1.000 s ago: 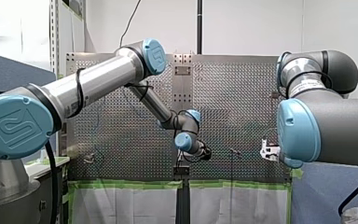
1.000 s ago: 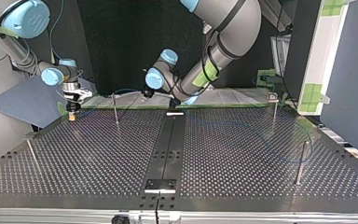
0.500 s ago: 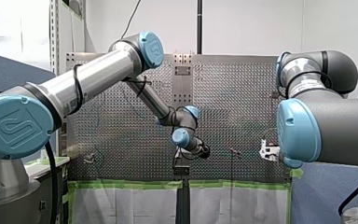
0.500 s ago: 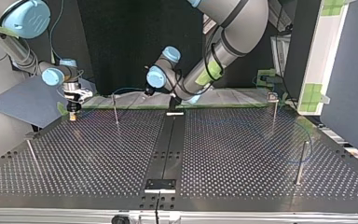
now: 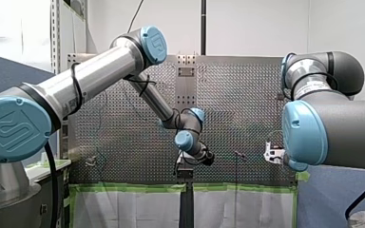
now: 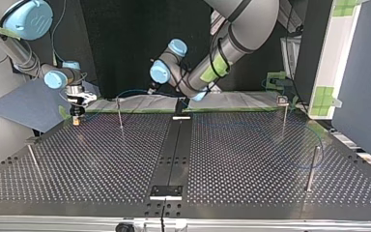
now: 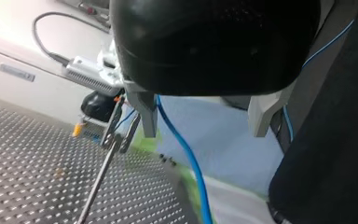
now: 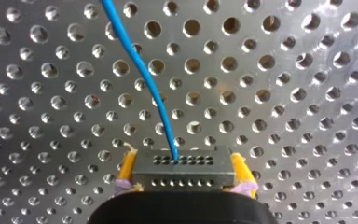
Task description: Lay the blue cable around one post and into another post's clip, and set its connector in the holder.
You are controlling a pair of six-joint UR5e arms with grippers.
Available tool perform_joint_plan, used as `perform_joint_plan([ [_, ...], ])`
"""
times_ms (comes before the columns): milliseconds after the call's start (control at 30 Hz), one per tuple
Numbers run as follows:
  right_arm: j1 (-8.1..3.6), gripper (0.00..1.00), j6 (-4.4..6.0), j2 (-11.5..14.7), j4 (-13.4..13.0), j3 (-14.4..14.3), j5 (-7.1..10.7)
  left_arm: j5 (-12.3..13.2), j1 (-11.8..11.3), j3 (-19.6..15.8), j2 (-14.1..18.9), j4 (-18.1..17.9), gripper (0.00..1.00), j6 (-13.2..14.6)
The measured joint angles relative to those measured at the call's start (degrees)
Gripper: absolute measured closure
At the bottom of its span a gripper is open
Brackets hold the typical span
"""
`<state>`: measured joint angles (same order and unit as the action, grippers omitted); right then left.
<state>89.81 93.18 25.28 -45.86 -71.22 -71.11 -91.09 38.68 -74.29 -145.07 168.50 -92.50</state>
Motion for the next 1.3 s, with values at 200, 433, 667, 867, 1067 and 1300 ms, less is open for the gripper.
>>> perform_joint_plan([
  [200,0.03,1.00,0.01,0.0,0.0,0.0,0.00,1.6,0.3,-0.3,0.7,0.2,0.04,-1.6],
  [433,0.18,1.00,-0.04,0.0,0.0,0.0,0.00,0.7,0.2,-0.8,2.2,0.0,0.06,-3.6],
  [667,0.34,1.00,0.00,-0.1,0.0,0.0,0.03,-1.6,0.2,-0.8,2.3,-0.5,0.06,-5.5],
  [867,0.40,1.00,0.00,-0.1,0.0,0.0,0.07,-3.1,0.1,-0.8,2.3,-1.3,0.15,-7.2],
  [1067,0.42,1.00,0.00,-0.1,-0.1,0.0,0.09,-5.1,0.2,-0.8,2.3,-1.9,0.21,-7.5],
  [1300,0.42,1.00,-0.02,-0.1,-0.1,0.0,0.08,-5.6,0.3,-0.8,2.3,-1.9,0.58,-7.5],
])
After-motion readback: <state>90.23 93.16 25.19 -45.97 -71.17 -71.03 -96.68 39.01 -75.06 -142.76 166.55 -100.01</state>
